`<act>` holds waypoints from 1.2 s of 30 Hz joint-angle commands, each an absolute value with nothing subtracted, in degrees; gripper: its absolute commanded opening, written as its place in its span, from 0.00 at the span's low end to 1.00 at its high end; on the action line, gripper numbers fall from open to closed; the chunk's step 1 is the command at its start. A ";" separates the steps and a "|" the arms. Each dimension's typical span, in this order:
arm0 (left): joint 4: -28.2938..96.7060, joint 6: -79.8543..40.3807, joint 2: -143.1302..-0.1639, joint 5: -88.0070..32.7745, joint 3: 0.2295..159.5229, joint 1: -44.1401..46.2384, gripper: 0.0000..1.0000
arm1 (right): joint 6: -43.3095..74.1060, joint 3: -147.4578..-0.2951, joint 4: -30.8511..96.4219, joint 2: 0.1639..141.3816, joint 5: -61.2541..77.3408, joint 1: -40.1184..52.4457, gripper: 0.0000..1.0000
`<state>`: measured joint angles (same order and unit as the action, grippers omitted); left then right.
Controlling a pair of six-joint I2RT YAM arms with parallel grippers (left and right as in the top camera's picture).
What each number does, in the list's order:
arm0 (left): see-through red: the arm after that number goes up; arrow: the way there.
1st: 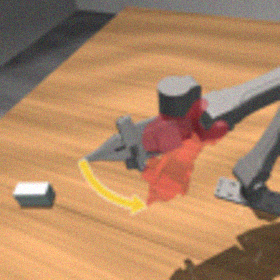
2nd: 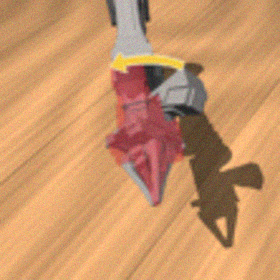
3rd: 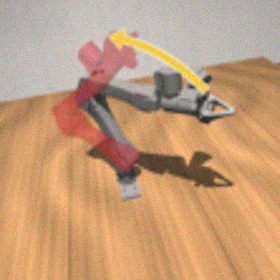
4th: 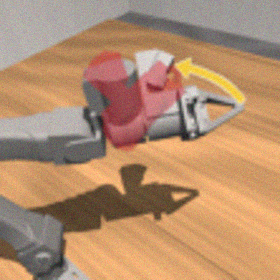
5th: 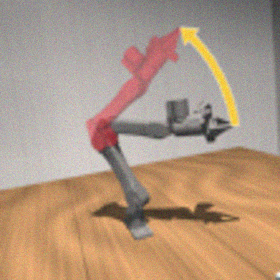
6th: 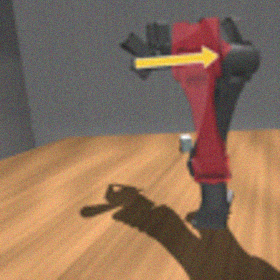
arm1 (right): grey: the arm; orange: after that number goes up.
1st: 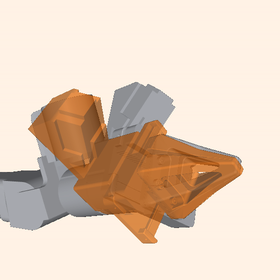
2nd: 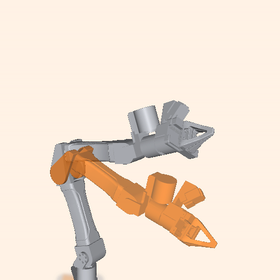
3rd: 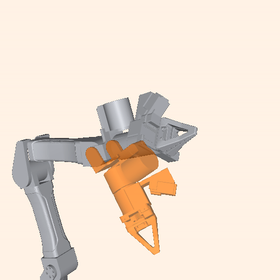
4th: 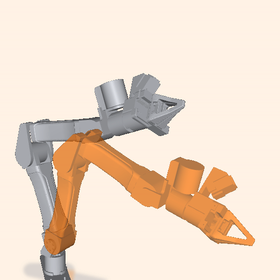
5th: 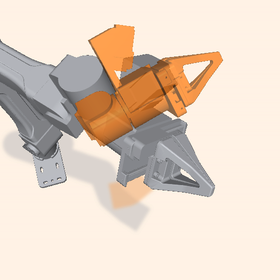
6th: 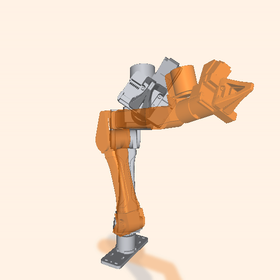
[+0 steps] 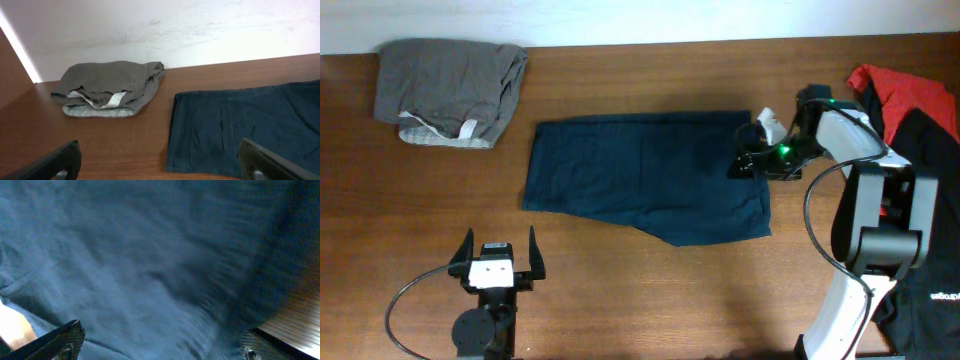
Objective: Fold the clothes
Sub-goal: 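Grasp the right edge of the navy shorts with the right gripper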
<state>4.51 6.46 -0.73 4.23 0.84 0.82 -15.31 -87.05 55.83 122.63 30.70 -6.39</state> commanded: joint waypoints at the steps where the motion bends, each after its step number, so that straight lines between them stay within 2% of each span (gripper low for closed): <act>1: 4.43 7.18 -0.34 3.40 0.54 0.73 0.99 | -15.59 -85.76 55.59 127.44 30.70 -3.77 0.94; 5: 4.43 7.18 -0.34 3.40 0.54 0.73 0.99 | -11.86 -85.78 54.39 127.59 28.12 -3.95 0.75; 8: 4.40 7.18 -0.34 3.40 0.54 0.73 0.99 | -8.19 -85.82 53.25 127.59 26.15 -4.82 0.47; 10: 4.40 7.20 -0.34 3.40 0.54 0.73 0.99 | -8.05 -85.82 53.08 127.59 26.09 -5.48 0.34; 13: 4.43 7.18 -0.34 3.40 0.54 0.73 0.99 | -8.05 -85.82 53.08 127.59 25.82 -6.04 0.20; 15: 4.43 7.18 -0.34 3.40 0.54 0.73 0.99 | -8.01 -85.82 53.17 127.59 24.16 -6.63 0.04; 22: 4.43 7.18 -0.34 3.40 0.54 0.73 0.99 | -3.92 -88.82 55.55 127.55 14.48 -9.45 0.04; 30: 4.40 7.18 -0.34 3.40 0.54 0.73 0.99 | -2.26 -104.66 68.60 127.55 3.92 -10.98 0.04; 36: 4.43 7.18 -0.34 3.40 0.54 0.73 0.99 | -0.93 -116.33 77.89 127.55 3.53 -8.05 0.04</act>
